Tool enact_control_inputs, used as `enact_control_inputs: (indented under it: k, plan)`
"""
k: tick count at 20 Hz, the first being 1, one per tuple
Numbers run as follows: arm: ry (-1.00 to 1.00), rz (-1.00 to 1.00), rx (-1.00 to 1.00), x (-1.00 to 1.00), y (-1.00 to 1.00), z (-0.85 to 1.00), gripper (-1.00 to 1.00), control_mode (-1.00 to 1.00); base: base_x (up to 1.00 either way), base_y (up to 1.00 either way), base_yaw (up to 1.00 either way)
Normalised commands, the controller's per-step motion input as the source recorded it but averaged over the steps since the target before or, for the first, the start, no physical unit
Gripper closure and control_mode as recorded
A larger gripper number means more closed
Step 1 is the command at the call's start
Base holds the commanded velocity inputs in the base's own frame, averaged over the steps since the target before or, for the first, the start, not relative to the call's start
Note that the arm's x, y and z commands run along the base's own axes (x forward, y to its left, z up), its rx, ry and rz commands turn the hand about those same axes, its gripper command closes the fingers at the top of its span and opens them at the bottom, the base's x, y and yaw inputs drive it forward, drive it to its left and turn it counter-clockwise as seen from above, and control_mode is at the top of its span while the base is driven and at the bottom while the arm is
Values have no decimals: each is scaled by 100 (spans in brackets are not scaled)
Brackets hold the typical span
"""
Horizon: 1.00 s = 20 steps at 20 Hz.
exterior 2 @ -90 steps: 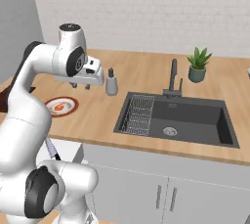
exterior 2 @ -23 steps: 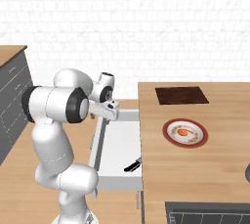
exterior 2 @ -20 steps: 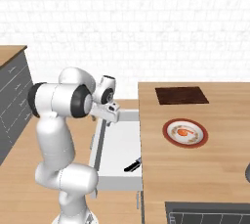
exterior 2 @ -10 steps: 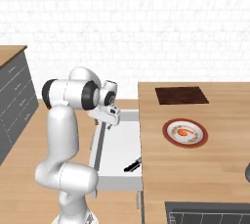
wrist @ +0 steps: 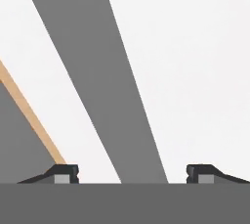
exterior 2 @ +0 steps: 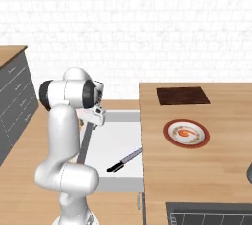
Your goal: Pick up the knife from the drawer and place it on the cutting board. Then place the meat from the plate to the cutting board.
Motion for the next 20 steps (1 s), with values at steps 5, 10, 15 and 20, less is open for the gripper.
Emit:
enact_control_inputs:
  k: [5,10,15,20]
  plan:
    - [-6,-6,0,0,100,-45,-100,-100,0,0,0]
    - [-3,-11,-1,0,100,-31,-100,-100,0,0,0]
    - [-7,-5,-1,-46,2,42,-100,-100,0,0,0]
    - [-14,0,0,-92,-45,96,-100,-100,0,0,0]
